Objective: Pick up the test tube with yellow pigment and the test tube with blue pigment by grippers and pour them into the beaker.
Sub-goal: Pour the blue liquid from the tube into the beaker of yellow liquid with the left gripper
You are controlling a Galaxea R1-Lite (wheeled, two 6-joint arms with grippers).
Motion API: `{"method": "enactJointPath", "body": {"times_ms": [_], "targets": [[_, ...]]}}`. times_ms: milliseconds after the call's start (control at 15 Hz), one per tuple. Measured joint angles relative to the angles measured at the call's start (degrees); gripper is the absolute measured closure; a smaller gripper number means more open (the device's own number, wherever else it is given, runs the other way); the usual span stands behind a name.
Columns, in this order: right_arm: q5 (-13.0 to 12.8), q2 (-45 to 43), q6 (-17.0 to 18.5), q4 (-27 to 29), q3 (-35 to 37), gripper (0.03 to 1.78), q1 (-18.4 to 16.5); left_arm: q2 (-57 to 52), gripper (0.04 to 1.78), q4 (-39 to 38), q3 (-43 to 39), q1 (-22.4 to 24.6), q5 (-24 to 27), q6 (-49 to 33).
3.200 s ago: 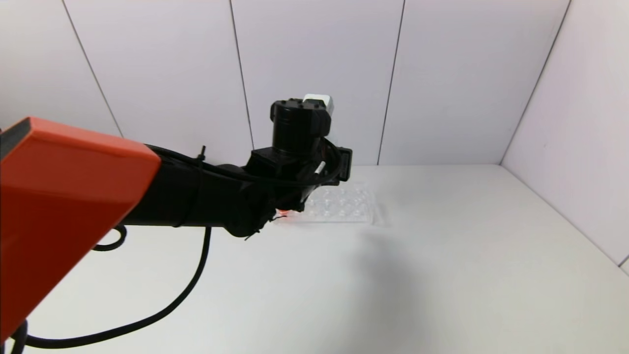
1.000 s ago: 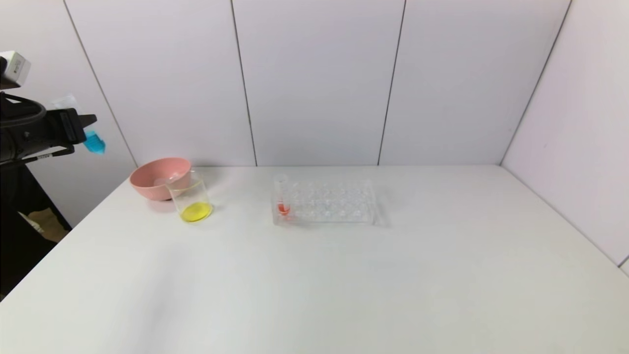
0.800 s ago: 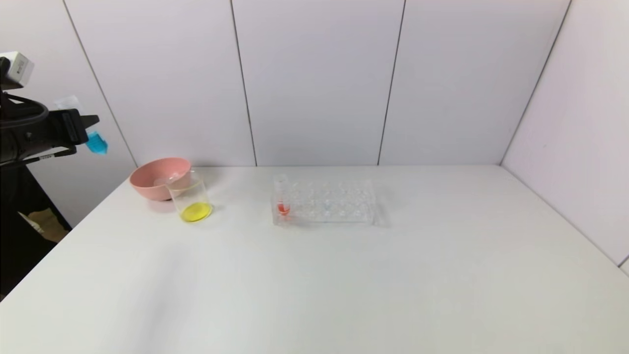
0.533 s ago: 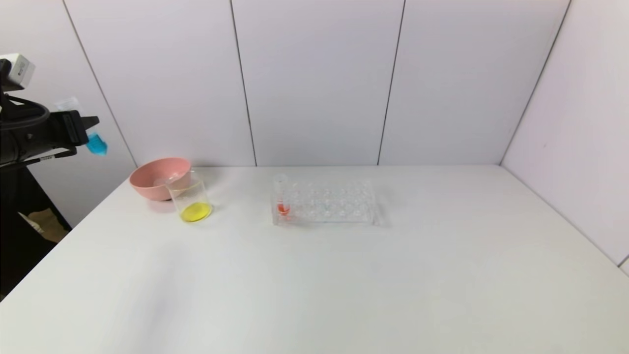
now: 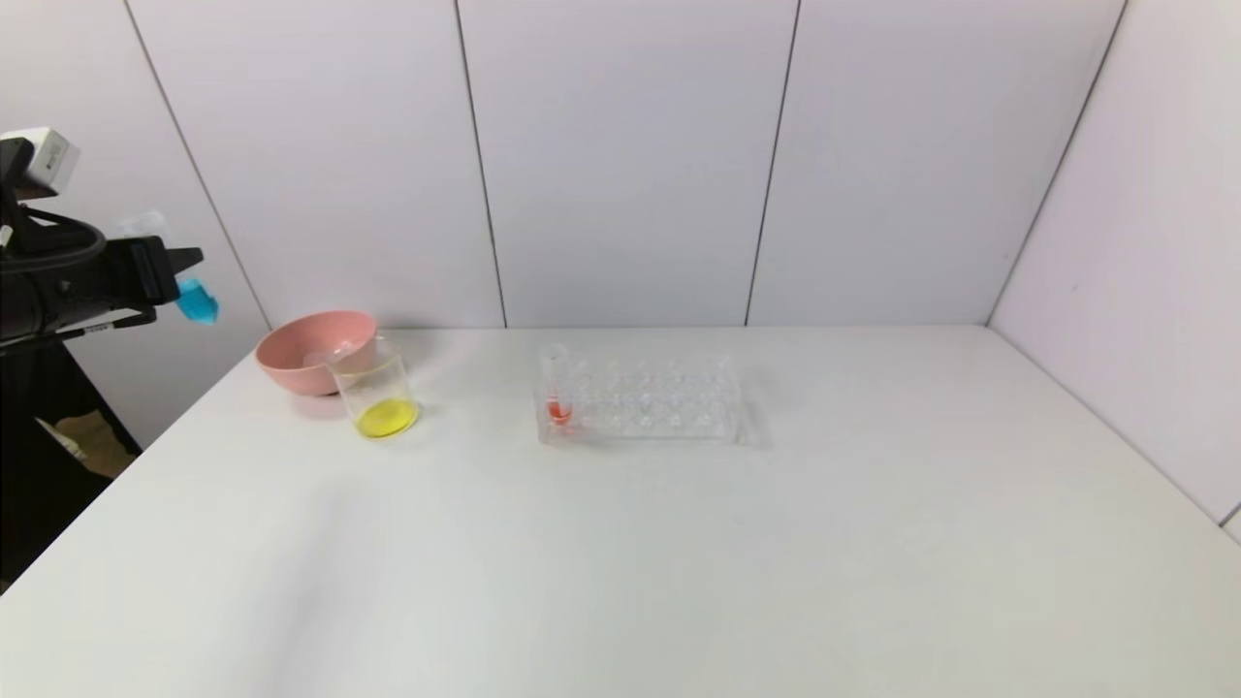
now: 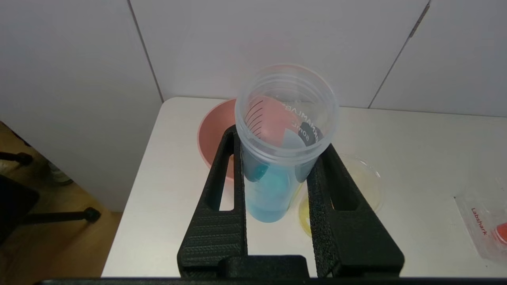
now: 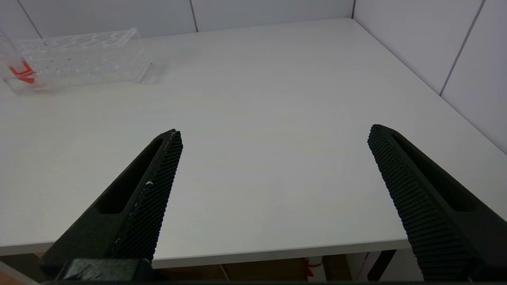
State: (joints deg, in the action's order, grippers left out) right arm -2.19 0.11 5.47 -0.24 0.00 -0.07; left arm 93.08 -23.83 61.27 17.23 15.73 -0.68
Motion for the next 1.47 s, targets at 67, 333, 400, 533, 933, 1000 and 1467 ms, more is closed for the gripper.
{"method": "enactJointPath", "body": {"times_ms": [67,333,400,533,933,1000,1467], "targets": [[0.00,0.00,0.01,0.00,0.00,0.10,0.00,0.28,1.36,0.18,0.57,-0.15,0.73,0.39],[0.00,0.00,0.01,0.00,0.00,0.10,0.02,2.46,1.37,0.29,1.85,-0.39,2.32,2.41],[0.00,0.00,0.00,0.00,0.00,0.10,0.02,3.34,1.36,0.27,2.47,-0.56,3.23,3.10],[0.00,0.00,0.00,0.00,0.00,0.10,0.00,4.99,1.36,0.57,4.24,-0.94,6.07,3.99],[0.00,0.00,0.01,0.02,0.00,0.10,0.00,10.26,1.36,16.35,17.88,-1.30,13.79,18.68],[0.00,0.00,0.01,0.02,0.00,0.10,0.00,11.23,1.36,19.13,20.00,-1.22,14.46,21.78],[0.00,0.00,0.00,0.00,0.00,0.10,0.00,19.16,1.36,27.97,31.51,-0.09,23.97,41.74]]}}
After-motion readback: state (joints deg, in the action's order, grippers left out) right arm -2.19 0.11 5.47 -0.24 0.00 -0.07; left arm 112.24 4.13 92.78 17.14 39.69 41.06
